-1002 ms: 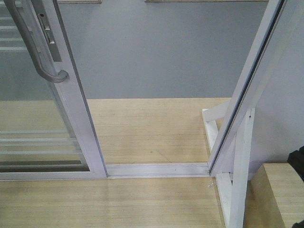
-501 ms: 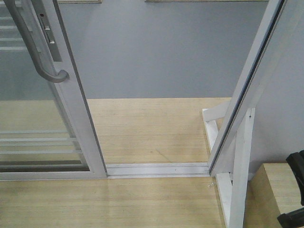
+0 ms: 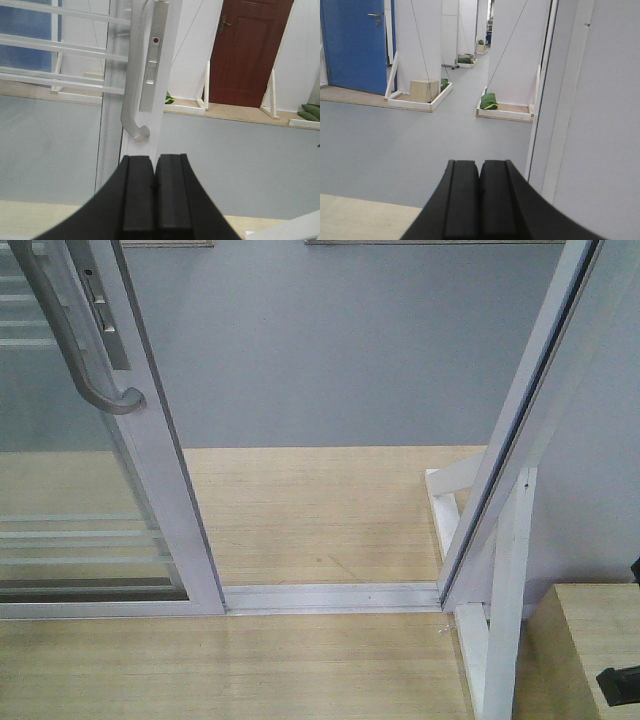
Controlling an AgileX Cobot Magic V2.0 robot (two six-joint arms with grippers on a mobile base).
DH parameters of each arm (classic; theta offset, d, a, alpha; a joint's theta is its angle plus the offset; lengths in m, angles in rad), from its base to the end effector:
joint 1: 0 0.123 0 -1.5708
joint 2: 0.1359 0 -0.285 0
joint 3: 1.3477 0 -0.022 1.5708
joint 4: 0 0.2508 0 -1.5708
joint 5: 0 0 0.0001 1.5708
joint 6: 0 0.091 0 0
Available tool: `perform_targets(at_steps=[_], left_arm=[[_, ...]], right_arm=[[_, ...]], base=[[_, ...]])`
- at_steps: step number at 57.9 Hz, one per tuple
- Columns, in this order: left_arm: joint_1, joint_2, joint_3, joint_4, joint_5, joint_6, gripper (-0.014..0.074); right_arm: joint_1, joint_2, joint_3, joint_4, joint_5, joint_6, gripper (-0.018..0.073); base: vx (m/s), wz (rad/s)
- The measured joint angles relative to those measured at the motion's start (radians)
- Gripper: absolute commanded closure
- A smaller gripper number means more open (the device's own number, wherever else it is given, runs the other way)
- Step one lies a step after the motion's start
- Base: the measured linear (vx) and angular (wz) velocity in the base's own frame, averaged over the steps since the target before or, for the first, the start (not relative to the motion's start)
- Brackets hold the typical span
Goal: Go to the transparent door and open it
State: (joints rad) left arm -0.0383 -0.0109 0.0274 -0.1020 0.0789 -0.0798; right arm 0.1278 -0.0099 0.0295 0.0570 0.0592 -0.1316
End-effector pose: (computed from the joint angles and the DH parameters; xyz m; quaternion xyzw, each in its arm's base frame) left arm 0.0568 -0.0029 0.1974 -0.0480 0.7082 -0.0801 0.6998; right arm 0.0565 0.0076 0.1984 -0.0724 0.7004 0.0200 0.7098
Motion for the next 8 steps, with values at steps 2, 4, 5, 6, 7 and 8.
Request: perform_targets(at_steps=[2, 4, 5, 6, 7, 8], left_arm=[[0.0, 0.0, 0.0, 0.0, 0.0, 0.0, 0.0596], [0.0, 0.0, 0.0, 0.0, 0.0, 0.0, 0.0596], [0.0, 0.0, 0.0, 0.0, 0.0, 0.0, 0.0596], [0.0, 0.0, 0.0, 0.0, 0.0, 0.0, 0.0596], [0.0, 0.0, 0.0, 0.0, 0.0, 0.0, 0.0596], [0.0, 0.0, 0.0, 0.0, 0.0, 0.0, 0.0596]], right_arm=[[0.0, 0.0, 0.0, 0.0, 0.0, 0.0, 0.0562], [-0.001, 0.0, 0.0, 0.0, 0.0, 0.0, 0.0562], [0.0, 0.0, 0.0, 0.0, 0.0, 0.0, 0.0562], [-0.001, 0.0, 0.0, 0.0, 0.0, 0.0, 0.0562], [-0.001, 0.0, 0.0, 0.0, 0.0, 0.0, 0.0562], [-0.001, 0.0, 0.0, -0.001, 0.0, 0.0, 0.0562]], base=[[0.0, 0.0], [0.0, 0.0], [0.0, 0.0], [0.0, 0.0], [0.0, 0.0], [0.0, 0.0]])
